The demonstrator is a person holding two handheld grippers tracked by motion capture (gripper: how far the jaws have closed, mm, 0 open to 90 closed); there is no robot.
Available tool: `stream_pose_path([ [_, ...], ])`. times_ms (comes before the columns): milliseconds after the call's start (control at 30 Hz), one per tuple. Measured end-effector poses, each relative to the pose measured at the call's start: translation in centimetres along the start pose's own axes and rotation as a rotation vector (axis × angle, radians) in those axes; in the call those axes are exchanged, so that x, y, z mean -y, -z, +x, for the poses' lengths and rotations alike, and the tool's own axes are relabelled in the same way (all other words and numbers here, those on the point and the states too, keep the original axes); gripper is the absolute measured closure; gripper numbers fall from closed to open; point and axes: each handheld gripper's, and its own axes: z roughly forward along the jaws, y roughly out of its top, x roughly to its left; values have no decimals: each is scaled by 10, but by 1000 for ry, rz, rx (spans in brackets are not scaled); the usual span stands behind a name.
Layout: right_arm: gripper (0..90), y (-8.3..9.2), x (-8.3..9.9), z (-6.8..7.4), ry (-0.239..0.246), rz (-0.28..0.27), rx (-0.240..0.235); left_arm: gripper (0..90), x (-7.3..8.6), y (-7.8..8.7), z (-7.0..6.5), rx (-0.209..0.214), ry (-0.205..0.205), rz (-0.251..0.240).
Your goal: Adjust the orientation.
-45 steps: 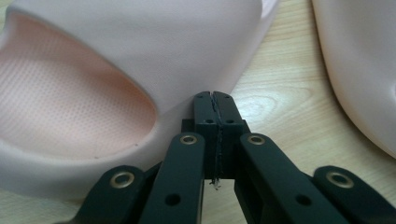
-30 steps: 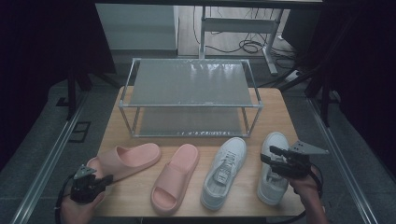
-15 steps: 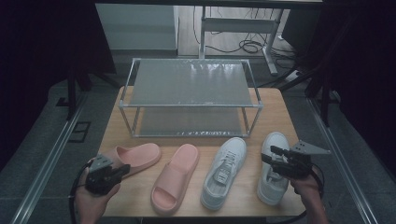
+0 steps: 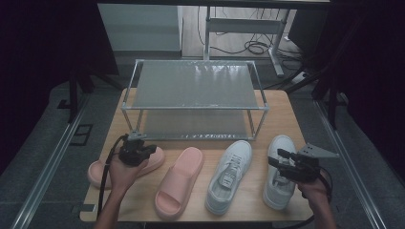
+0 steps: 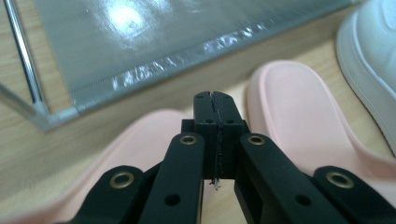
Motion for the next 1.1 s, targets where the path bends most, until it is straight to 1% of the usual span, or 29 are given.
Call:
stream_pose_path([
  [100, 451, -1, 0, 1, 3, 4, -2, 900, -9, -13, 4, -12, 4, 30],
  [200, 451, -2, 0, 1, 4, 7, -4, 900, -15, -25, 8, -25, 6, 61],
  [367, 451, -4, 1, 1, 7, 12, -6, 900, -18, -42, 15, -48, 25, 110],
  [400, 451, -4, 1, 2, 8, 13, -7, 900, -19, -44, 16, -52, 23, 117],
  [500, 451, -5, 1, 2, 9, 16, -7, 900, -20, -52, 19, -72, 37, 144],
  [533, 451, -5, 2, 1, 6, 15, -13, 900, -20, -53, 20, -73, 40, 148],
  [567, 451, -5, 2, 1, 5, 13, -17, 900, -20, -55, 21, -75, 53, 153],
  [600, 451, -5, 2, 1, 3, 14, -21, 900, -20, -56, 23, -80, 52, 158],
  [633, 451, -6, 2, 1, 1, 16, -21, 900, -20, -58, 25, -81, 54, 159],
  [700, 450, -6, 2, 1, 2, 15, -21, 900, -19, -60, 25, -90, 70, 163],
  [767, 451, -6, 2, 1, 2, 15, -21, 900, -19, -61, 27, -99, 59, 176],
  [833, 451, -6, 2, 0, -5, 11, -31, 900, -19, -63, 27, -112, 64, 185],
  [1033, 451, -5, 2, 1, -7, 6, -39, 900, -17, -69, 30, -120, 70, 220],
  [1100, 450, -5, 2, 1, -7, 5, -41, 900, -16, -68, 30, -118, 70, 220],
])
